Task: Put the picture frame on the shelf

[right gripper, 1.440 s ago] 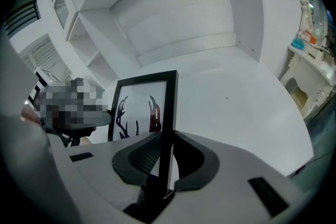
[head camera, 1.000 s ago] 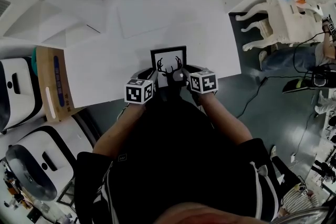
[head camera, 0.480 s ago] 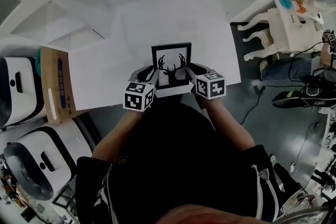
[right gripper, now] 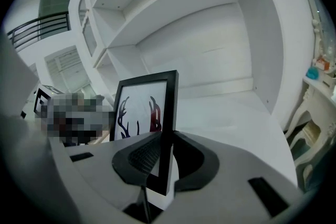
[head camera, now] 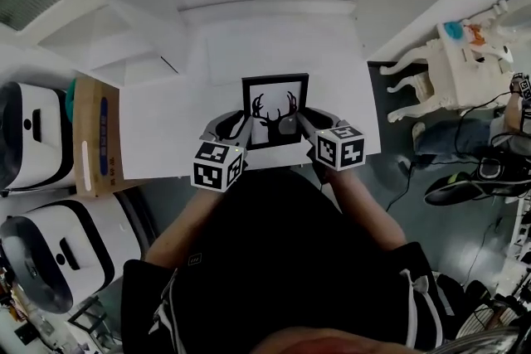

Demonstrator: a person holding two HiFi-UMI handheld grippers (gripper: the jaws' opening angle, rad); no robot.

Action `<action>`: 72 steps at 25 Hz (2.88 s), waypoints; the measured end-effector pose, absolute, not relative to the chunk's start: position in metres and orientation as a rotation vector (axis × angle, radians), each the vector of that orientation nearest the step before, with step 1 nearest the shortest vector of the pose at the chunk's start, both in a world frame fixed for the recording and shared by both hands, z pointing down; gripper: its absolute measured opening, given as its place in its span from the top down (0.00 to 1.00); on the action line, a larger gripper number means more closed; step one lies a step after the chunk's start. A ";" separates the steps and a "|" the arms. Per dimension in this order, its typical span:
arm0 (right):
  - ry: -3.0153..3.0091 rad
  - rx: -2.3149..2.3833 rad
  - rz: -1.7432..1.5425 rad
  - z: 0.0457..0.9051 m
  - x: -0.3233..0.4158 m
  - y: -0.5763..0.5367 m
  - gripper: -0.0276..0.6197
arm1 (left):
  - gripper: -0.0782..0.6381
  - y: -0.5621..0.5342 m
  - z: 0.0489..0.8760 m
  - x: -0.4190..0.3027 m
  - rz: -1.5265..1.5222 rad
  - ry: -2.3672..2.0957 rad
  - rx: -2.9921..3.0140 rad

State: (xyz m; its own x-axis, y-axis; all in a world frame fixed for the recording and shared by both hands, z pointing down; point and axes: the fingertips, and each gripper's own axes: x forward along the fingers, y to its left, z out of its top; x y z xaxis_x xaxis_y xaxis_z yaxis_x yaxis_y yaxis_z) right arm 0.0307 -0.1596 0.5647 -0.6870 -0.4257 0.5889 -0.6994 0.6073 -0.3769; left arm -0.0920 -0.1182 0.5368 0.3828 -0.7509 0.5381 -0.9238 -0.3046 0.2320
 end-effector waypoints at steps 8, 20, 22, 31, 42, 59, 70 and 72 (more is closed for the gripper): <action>-2.523 0.861 0.712 0.514 0.007 -0.171 0.83 | 0.78 -0.119 0.483 -0.111 0.411 -1.561 2.222; -2.650 0.792 0.596 0.455 -0.025 -0.183 0.83 | 0.78 -0.121 0.424 -0.141 0.288 -1.644 2.271; -2.674 0.789 0.560 0.442 -0.030 -0.185 0.83 | 0.78 -0.123 0.413 -0.146 0.277 -1.670 2.286; -2.757 0.836 0.436 0.386 -0.038 -0.206 0.83 | 0.78 -0.145 0.357 -0.153 0.234 -1.763 2.361; -2.809 0.864 0.372 0.340 -0.041 -0.220 0.83 | 0.78 -0.158 0.312 -0.157 0.138 -1.727 2.424; -2.953 0.799 0.224 0.290 -0.039 -0.205 0.83 | 0.78 -0.132 0.263 -0.150 0.109 -1.882 2.515; -3.045 0.755 0.067 0.250 -0.051 -0.200 0.83 | 0.78 -0.118 0.226 -0.157 0.055 -2.023 2.559; -3.042 0.748 0.044 0.237 -0.067 -0.205 0.83 | 0.78 -0.122 0.216 -0.172 0.034 -2.038 2.547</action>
State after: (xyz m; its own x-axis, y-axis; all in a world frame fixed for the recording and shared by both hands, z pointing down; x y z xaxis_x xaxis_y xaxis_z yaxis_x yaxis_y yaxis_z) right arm -0.0666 -0.2049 0.2371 -0.8860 -0.4635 0.0151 -0.4637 0.8856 -0.0252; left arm -0.1721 -0.1221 0.2162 0.2221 -0.9732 -0.0592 -0.9707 -0.2150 -0.1073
